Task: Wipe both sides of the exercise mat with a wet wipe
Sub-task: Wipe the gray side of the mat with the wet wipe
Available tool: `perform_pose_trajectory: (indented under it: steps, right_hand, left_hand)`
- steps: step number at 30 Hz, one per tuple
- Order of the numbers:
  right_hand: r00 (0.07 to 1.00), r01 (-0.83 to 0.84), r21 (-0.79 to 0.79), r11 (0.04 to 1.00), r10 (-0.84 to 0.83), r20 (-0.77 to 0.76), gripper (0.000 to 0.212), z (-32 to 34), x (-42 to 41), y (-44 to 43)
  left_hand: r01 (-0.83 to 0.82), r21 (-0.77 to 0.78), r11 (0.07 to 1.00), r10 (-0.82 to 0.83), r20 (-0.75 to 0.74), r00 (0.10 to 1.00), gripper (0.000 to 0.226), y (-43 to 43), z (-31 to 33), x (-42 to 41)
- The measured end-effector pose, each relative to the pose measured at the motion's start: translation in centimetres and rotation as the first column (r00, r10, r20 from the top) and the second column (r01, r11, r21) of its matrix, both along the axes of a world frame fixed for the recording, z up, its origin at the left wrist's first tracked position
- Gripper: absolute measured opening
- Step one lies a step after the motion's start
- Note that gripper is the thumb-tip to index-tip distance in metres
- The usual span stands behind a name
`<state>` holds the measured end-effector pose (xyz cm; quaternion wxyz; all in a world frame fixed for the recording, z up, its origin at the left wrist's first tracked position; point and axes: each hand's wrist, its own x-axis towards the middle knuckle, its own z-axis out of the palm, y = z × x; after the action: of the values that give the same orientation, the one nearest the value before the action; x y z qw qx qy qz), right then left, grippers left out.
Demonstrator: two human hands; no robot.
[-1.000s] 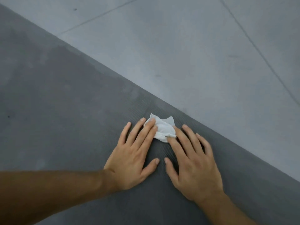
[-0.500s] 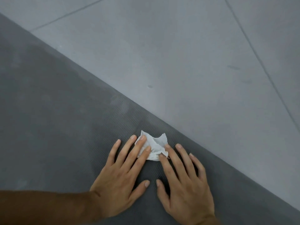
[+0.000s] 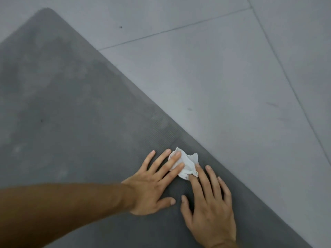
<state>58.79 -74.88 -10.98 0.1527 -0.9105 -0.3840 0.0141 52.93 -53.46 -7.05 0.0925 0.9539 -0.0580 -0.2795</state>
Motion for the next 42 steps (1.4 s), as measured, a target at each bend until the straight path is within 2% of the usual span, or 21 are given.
perform_pose_trajectory:
  steps: [2,9,16,23,26,28,34,42]
  right_hand:
    - [1.0,0.007,-0.01,1.0,-0.007,-0.012,0.055,0.1,0.0,-0.2]
    - [0.997,-0.018,-0.017,1.0,0.017,-0.076,0.054,0.2,0.1,-0.5]
    - [0.998,0.004,0.042,0.999,-0.002,-0.061,0.047,0.0,0.1,-0.2]
    - [0.999,0.001,0.039,0.999,0.001,-0.044,0.046,-0.1,-0.1,-0.4]
    - [1.0,0.005,0.02,1.0,-0.004,-0.028,0.055,-0.1,-0.2,-0.4]
    - [1.0,-0.022,-0.016,1.0,0.022,0.009,0.059,0.0,-0.2,-0.6]
    - [0.994,-0.064,-0.111,0.992,0.073,0.078,0.051,-0.2,-0.4,-0.7]
    - [0.982,-0.183,-0.084,0.979,0.178,-0.062,0.048,0.9,-7.2,-0.5]
  left_hand:
    - [-0.002,0.009,1.0,0.003,-0.107,0.994,0.091,-0.2,0.4,0.5]
    - [0.011,0.067,0.998,-0.003,-0.12,0.993,0.089,-0.6,0.7,0.3]
    - [-0.014,0.115,0.993,0.028,-0.119,0.993,0.09,-1.1,0.9,0.5]
    - [-0.035,0.169,0.985,0.037,-0.005,0.999,0.09,-1.7,0.3,-0.5]
    - [-0.03,0.183,0.983,0.019,0.061,0.998,0.091,-1.8,0.1,-1.1]
    - [-0.072,0.169,0.983,0.056,0.093,0.994,0.09,-2.3,0.1,-1.6]
    - [-0.244,0.136,0.96,0.229,0.116,0.966,0.08,-5.1,0.3,-4.0]
    - [-0.239,0.259,0.936,0.184,0.221,0.958,0.078,-5.9,0.3,-10.3]
